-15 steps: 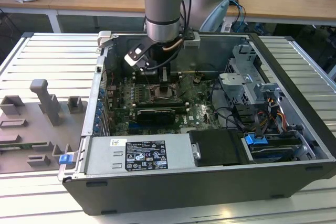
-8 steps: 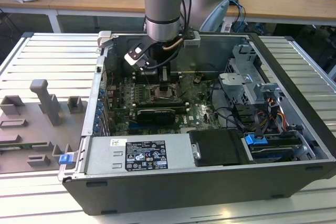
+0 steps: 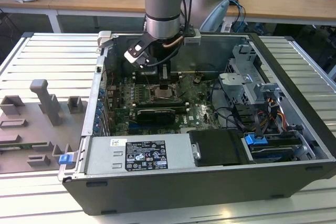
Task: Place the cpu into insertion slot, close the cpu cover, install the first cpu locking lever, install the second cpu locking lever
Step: 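Close the cpu cover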
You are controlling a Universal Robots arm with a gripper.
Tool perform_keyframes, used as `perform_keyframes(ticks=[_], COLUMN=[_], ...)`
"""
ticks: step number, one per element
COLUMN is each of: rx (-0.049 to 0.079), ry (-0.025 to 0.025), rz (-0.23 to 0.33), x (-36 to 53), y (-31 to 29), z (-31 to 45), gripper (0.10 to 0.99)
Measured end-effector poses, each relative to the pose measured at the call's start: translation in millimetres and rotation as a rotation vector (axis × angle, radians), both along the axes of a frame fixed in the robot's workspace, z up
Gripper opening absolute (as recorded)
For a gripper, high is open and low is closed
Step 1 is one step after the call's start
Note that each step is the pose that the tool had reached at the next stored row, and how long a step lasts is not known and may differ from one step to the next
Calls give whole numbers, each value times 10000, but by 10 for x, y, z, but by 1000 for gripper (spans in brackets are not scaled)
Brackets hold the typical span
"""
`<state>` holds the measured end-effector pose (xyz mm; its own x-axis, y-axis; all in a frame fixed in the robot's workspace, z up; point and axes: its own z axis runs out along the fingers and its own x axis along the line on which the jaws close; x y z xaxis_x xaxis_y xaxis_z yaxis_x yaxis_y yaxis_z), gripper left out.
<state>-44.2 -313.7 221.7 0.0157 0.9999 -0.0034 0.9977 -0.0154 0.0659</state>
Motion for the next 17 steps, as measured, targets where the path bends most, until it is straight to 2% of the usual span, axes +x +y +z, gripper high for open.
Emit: perform_keyframes(ticks=[3,5,7,8,11,12,15,17], rx=[-1,-2,-1,-2,1,-1,-5,-10], ry=[0,1,1,1,31,48,53,55], rz=[0,-1,-1,0,0,-1,-1,0], x=[0,0,0,0,58,123,248,293], y=[0,0,0,0,1,0,0,0], z=[196,263,432,479,500,501,501,499], gripper=[106,106,106,106,106,106,106,106])
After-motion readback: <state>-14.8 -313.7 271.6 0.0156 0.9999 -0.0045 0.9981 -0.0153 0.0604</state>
